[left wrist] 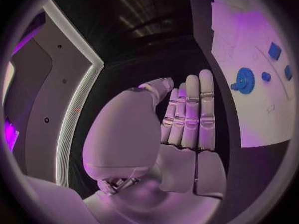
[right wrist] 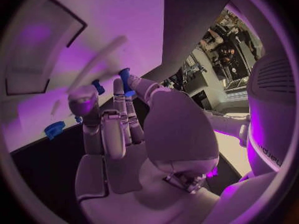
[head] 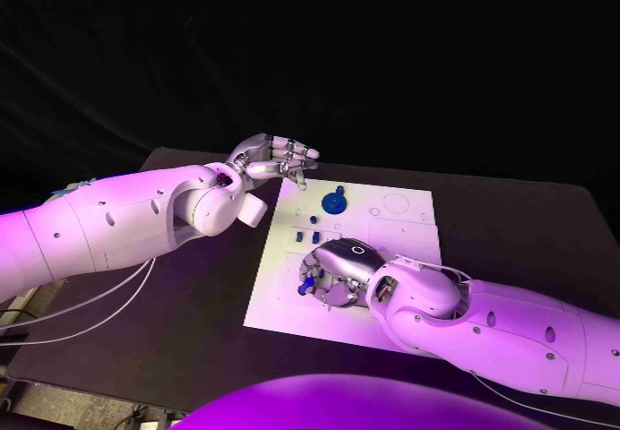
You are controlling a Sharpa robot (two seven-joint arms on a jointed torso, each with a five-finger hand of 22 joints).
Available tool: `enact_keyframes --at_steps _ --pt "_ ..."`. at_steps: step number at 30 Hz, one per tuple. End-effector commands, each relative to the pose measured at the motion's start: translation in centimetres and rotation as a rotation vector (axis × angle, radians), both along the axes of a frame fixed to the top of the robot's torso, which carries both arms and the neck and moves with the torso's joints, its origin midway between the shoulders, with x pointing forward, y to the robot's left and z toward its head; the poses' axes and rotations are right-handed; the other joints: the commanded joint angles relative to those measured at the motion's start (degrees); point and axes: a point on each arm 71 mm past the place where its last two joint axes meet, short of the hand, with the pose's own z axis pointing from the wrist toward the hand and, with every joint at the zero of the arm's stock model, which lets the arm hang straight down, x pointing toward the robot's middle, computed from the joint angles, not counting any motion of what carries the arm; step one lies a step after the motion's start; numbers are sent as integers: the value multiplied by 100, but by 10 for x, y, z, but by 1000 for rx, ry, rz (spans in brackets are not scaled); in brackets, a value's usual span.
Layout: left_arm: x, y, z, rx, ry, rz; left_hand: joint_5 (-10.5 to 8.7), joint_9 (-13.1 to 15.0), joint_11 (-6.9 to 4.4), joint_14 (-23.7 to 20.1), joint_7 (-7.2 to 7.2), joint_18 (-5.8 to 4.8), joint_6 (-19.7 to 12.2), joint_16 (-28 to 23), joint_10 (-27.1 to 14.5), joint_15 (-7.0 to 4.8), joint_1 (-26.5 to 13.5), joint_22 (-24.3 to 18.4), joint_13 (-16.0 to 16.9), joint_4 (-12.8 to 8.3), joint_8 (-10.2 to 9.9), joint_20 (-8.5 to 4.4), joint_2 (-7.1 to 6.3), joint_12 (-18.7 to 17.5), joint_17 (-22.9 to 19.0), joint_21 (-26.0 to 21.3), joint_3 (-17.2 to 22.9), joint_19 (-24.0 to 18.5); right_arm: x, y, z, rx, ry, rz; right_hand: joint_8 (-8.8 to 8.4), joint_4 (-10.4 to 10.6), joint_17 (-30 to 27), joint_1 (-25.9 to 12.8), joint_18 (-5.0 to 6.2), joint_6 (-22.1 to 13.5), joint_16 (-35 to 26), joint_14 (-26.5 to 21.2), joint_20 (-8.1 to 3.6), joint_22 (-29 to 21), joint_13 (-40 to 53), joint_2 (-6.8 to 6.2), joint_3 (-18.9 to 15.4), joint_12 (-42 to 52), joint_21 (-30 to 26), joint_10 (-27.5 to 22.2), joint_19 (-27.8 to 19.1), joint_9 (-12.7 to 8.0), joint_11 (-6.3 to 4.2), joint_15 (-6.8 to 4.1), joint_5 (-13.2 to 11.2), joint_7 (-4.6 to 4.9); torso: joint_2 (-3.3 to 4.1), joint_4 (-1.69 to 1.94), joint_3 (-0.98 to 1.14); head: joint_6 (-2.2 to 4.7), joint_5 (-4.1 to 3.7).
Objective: Assemble the parts on the task board
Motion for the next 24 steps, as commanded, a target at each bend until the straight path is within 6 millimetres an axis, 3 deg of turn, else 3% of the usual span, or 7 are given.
enact_keyframes --at_steps 1,5,9,24 --pt "-1 -2 1 -13 -2 -15 11 -7 -14 -30 8 31 -44 -20 -37 17 -67 -6 5 -31 -23 6 7 -26 -6 -32 -8 -30 -3 3 -3 -39 -13 13 21 -22 236 5 -62 18 23 348 -9 -10 -8 62 23 -31 -41 -6 -14 12 14 -28 38 -2 -1 0 0 3 -4" --pt "-1 -2 1 -13 -2 -15 11 -7 -14 -30 8 31 -44 -20 -37 17 -67 -6 5 -31 -23 6 7 -26 -6 -32 -8 -30 -5 6 -2 -38 -17 24 -33 -23 238 -65 -57 -111 23 345 7 -40 -1 -10 -11 -75 -102 -64 -40 -2 50 -1 36 48 0 2 0 6 -10" --pt "-1 -2 1 -13 -2 -15 11 -7 -14 -30 8 31 -44 -20 -37 17 -67 -6 5 -31 -23 6 7 -26 -6 -32 -8 -30 -6 8 -1 -31 -19 27 -344 22 243 -215 -50 -575 26 340 67 -73 31 -172 -67 -114 -182 -150 -70 -129 135 75 99 165 -1 2 -1 8 -12" --pt "0 -1 2 -13 -5 -11 11 -6 -15 -30 6 32 -42 -30 -41 16 -84 -14 9 -61 -14 6 18 -21 -2 -43 4 -23 -5 -4 11 110 -75 -43 -831 82 248 -287 -33 -1266 30 337 37 -81 120 -313 -147 -118 -249 -230 -63 -296 59 16 79 105 -11 -9 7 23 -27"
